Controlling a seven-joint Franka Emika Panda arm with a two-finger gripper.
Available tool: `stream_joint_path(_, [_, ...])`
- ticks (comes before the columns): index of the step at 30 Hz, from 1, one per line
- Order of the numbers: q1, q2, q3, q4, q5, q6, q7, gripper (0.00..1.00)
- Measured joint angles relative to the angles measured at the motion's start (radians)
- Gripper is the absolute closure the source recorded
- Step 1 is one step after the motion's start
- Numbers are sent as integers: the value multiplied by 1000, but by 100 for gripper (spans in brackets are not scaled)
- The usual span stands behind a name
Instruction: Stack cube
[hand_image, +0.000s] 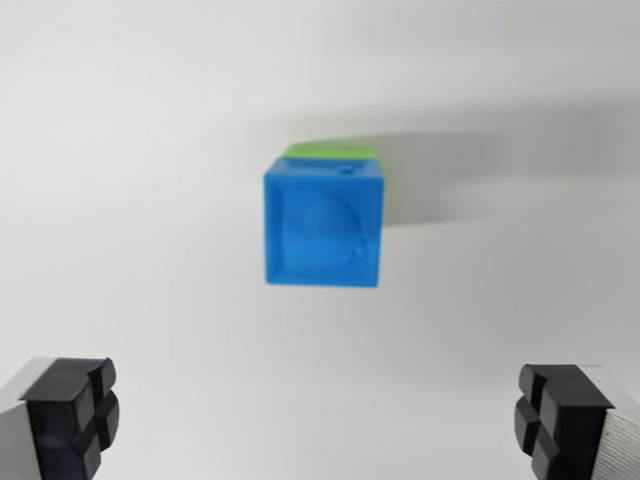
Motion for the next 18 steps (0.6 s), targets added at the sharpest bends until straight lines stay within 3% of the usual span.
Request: stream_joint_path(18, [0, -104, 1, 89, -9, -192, 7, 0])
